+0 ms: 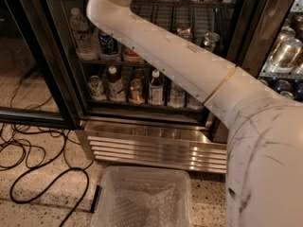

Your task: Pick coke can from top shelf of fridge

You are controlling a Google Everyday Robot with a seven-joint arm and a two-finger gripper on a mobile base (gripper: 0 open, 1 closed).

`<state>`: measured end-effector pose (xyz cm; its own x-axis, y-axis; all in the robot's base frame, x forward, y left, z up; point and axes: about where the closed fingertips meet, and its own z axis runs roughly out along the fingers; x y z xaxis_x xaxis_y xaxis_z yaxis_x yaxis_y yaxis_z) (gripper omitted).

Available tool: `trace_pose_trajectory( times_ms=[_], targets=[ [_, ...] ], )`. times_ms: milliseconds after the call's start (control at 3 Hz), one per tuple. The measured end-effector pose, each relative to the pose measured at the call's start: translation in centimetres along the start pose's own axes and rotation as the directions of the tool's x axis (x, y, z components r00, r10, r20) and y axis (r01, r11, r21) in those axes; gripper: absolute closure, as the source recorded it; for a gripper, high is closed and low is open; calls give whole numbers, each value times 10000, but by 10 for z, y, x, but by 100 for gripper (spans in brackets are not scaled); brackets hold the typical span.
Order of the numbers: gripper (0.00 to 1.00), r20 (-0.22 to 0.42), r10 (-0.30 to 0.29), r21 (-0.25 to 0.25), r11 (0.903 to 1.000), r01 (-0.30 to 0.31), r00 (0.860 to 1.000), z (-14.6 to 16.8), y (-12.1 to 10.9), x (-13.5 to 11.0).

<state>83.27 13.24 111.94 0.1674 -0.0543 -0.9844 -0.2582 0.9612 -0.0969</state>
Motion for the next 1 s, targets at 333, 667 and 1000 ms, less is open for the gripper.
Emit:
trace_pose_trajectory(
  times_ms=[333,667,1000],
  targets=[
    [100,-66,120,-141,9998,-121,9999,-1,1,-1],
    [100,-96,251,-133,9996,-252,9996,-5,0,-5],
    [100,-707,721,169,9973,-711,9949,-29,4,-3]
  ],
)
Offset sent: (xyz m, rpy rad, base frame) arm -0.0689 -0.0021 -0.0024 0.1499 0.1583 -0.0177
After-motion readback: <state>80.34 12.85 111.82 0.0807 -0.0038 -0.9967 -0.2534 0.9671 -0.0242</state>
